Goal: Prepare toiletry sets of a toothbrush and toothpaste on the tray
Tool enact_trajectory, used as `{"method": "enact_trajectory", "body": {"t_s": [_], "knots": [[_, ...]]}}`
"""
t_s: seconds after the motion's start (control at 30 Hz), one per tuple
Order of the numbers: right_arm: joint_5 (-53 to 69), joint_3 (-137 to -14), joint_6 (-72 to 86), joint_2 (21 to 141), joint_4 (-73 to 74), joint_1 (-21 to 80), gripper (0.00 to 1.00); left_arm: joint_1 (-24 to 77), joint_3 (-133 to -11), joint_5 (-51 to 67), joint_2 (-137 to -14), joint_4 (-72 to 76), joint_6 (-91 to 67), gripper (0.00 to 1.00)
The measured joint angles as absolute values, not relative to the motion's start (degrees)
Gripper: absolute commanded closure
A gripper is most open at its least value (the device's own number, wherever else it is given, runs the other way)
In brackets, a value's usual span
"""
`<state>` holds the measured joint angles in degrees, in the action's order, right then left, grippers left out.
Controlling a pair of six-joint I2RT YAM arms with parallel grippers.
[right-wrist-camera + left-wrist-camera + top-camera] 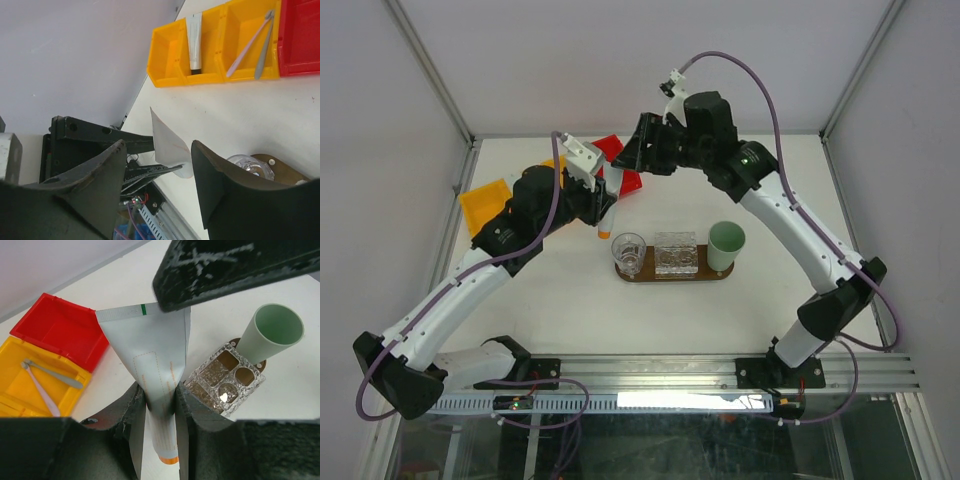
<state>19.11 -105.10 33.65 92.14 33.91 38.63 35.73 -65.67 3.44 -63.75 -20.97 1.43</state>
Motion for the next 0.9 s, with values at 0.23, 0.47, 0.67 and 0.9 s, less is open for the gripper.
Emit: {"method": "enact_trajectory", "body": {"t_s": [0.23,0.47,0.67,0.9], "knots": [[17.15,-109.58,31.11,96.49,36.95,41.32,0.63,36.07,-65.67,2.94,-63.75,-21.04,2.20,0.78],[16.49,-112.22,28.10,98.87,40.29,42.39,0.89,36.45,-65.67,2.42,-63.75,-21.21,2.42,0.75],[16.29,-112.29,24.27,98.85,40.97,42.41,1.00,36.77,-65.67,2.42,-63.72,-21.30,2.35,0.27],[15.40,-111.20,18.46,98.06,40.66,42.35,1.00,36.77,-65.65,3.66,-61.19,-20.93,1.85,0.01]]}}
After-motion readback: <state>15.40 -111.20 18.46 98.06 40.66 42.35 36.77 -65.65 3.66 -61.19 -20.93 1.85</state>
